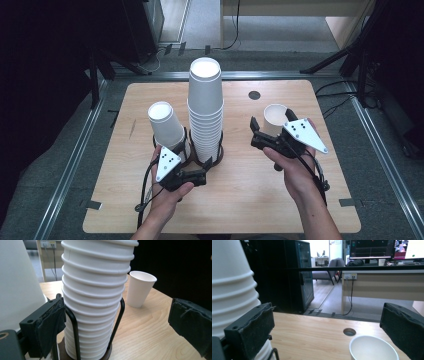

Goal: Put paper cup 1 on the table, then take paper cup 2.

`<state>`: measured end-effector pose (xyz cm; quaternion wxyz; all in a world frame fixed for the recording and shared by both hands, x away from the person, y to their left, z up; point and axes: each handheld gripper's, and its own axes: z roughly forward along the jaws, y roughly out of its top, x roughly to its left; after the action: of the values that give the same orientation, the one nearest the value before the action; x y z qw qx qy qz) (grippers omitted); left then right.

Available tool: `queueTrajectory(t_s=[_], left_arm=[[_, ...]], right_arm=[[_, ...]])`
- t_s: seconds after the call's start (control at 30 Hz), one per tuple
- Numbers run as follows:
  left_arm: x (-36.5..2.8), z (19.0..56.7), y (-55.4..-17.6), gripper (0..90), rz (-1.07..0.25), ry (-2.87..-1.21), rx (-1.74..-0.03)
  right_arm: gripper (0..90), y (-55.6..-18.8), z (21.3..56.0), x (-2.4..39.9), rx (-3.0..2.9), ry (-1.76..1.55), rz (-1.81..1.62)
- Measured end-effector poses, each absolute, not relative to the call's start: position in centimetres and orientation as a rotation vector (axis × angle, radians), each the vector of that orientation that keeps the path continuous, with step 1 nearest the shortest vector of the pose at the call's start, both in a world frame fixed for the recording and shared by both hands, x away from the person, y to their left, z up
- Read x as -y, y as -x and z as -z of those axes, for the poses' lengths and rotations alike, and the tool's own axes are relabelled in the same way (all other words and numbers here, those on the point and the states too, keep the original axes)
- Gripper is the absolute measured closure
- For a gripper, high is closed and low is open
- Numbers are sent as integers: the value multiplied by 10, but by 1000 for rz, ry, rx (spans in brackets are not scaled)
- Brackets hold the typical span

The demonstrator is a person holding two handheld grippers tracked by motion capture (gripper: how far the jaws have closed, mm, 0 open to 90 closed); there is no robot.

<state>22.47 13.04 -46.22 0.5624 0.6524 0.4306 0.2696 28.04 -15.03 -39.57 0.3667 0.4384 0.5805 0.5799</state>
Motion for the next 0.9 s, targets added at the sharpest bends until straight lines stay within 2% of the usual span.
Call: queueTrajectory(t_s=[0.57,0.9], left_arm=[[-114,453,-244,16,-811,-1465,-1073],[-106,454,-253,16,-868,-1438,-1068]], right_arm=[[0,-268,358,118,-1509,-1039,-1615],[0,-266,343,88,-1562,-958,-1674]])
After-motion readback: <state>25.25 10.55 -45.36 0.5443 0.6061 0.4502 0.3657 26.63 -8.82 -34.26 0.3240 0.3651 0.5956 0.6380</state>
